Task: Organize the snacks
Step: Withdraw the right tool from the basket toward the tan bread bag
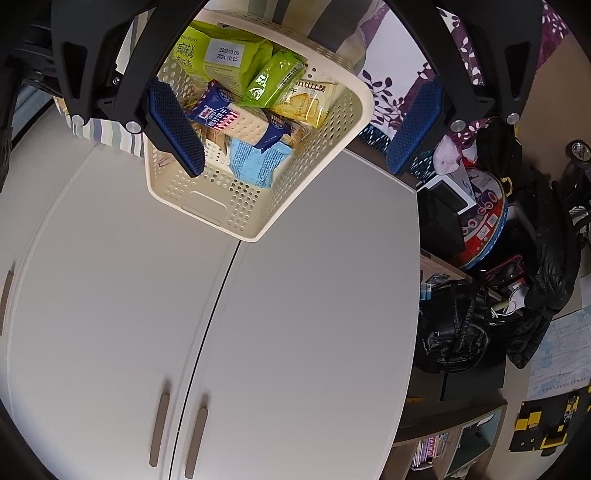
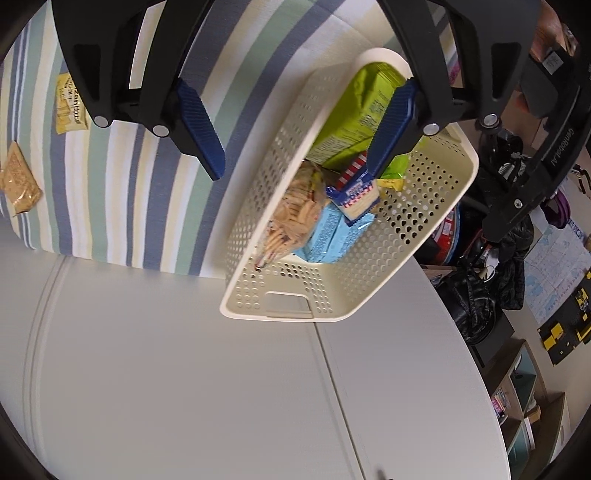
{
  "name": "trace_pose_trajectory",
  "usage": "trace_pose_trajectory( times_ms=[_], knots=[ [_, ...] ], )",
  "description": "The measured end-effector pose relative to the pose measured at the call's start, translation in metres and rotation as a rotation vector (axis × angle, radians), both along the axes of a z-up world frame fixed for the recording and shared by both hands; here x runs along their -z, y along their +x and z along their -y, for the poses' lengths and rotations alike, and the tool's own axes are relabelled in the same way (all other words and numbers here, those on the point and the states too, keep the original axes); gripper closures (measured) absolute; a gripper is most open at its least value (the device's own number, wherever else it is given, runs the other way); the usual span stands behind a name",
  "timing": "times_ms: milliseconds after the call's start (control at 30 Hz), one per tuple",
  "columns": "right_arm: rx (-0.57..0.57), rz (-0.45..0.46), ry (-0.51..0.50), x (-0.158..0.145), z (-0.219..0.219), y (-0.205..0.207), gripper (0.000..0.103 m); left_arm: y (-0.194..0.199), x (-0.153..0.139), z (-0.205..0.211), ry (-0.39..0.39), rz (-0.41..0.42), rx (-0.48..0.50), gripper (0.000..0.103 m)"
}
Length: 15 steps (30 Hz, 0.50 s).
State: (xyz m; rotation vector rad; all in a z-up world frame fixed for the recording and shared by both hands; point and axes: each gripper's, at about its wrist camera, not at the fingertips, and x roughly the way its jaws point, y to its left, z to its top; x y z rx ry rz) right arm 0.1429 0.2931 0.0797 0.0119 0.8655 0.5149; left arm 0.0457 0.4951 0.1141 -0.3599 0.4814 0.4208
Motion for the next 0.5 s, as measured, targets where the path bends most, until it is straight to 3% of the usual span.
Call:
trace_pose_trajectory(
  times_ms=[100,500],
  knots=[
    [0.020,0.004,-0.001,0.002,0.009,-0.002,0.011,0.001,-0.001,0.005,0.004,0.002,0.017,0.003],
    [0.127,-0.023,0.009,0.016,0.066,-0.003,0.010,0.009,-0.005,0.035,0.067,-0.004,0.090,0.003]
  ],
)
